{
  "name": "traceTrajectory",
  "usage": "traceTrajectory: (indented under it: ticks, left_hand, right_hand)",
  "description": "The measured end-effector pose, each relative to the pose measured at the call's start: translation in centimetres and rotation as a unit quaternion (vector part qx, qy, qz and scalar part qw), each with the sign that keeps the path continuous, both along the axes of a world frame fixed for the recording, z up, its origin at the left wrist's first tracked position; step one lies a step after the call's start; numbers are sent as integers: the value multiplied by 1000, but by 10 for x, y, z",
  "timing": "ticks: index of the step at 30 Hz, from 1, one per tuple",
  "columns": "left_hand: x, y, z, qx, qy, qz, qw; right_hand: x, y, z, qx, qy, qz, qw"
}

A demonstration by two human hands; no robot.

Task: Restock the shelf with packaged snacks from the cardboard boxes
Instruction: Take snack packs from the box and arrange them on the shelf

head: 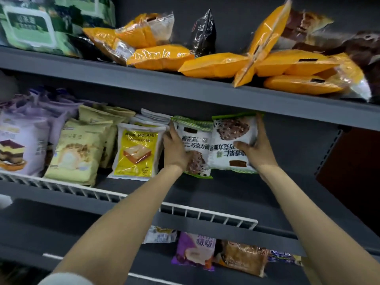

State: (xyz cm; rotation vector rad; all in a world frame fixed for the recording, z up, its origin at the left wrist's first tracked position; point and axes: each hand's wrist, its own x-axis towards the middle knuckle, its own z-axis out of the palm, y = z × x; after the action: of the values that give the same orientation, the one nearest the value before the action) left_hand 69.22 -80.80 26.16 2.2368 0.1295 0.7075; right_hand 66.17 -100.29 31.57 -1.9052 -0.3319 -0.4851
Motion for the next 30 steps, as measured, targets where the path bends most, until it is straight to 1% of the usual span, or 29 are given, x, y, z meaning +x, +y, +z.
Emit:
traceTrajectory:
  ticks: [3, 5, 6, 8, 10, 11, 12, 13, 14, 16, 17, 18, 19, 20, 21, 22, 23, 24, 25, 26, 27, 28, 29, 30]
  left_hand:
    - [-1, -5, -3, 63, -6, 33, 997]
    - [-2, -7, -4, 141, -8, 64, 988]
    - [-2, -6, -4, 175, -6, 65, 982]
    - [-5, -2, 5, 195, 2, 32, 980]
    - [-13, 4, 20, 157, -25, -20, 987]
    - [-17, 6, 30, 123, -61, -41, 990]
    - [-24, 7, 41, 91, -91, -62, 990]
    - [-30, 8, 53, 58, -97, -91, 989]
    - [-37, 10, 64, 20, -76, -136, 988]
    - [-48, 14, 80, -31, 4, -230, 973]
    - [-53, 17, 84, -31, 33, -251, 967]
    - [-56, 19, 85, -33, 41, -238, 970]
    - [-57, 22, 85, -47, 27, -201, 978]
    - [-59, 25, 83, -87, 9, -166, 982]
    - [-58, 27, 79, -163, -7, -145, 976]
    - [-59, 27, 75, -253, -17, -140, 957]
    - [-59, 27, 71, -333, -19, -145, 932]
    - [-60, 26, 65, -396, -21, -154, 905]
    - [-59, 25, 58, -433, -24, -154, 888]
    - [-59, 25, 51, -454, -32, -154, 877]
    - [-59, 26, 44, -455, -38, -151, 877]
    - [-59, 28, 38, -441, -38, -145, 885]
    - [-60, 31, 34, -403, -32, -132, 905]
    - [-60, 35, 31, -336, -26, -113, 935]
  right_hand:
    - [7, 0, -3, -5, 3, 9, 1000]
    - [11, -1, -4, 7, 30, 7, 1000]
    - [13, -1, -3, 3, 41, 4, 999]
    - [16, -3, 3, -39, 42, 1, 998]
    - [15, -3, 12, -107, 38, 14, 993]
    - [13, -2, 17, -145, 34, 30, 988]
    - [10, -1, 22, -182, 27, 53, 981]
    - [8, 2, 28, -220, 18, 82, 972]
    - [6, 6, 33, -256, 12, 110, 960]
    - [0, 14, 43, -308, -3, 145, 940]
    - [-2, 18, 45, -326, -26, 135, 935]
    - [-3, 23, 45, -345, -55, 86, 933]
    - [-6, 29, 44, -352, -78, 1, 933]
    - [-10, 36, 40, -335, -81, -100, 933]
    - [-15, 43, 35, -286, -56, -178, 940]
    - [-19, 51, 28, -209, -6, -209, 955]
    - [-20, 59, 21, -118, 55, -196, 972]
    - [-19, 65, 13, -23, 113, -150, 982]
    - [-17, 69, 7, 72, 160, -93, 980]
    - [-13, 70, 1, 155, 192, -41, 968]
    - [-10, 70, -2, 195, 199, -9, 960]
    - [-9, 69, -2, 188, 180, 4, 966]
    - [-8, 67, -1, 147, 144, -4, 979]
    - [-6, 65, 1, 90, 102, -15, 991]
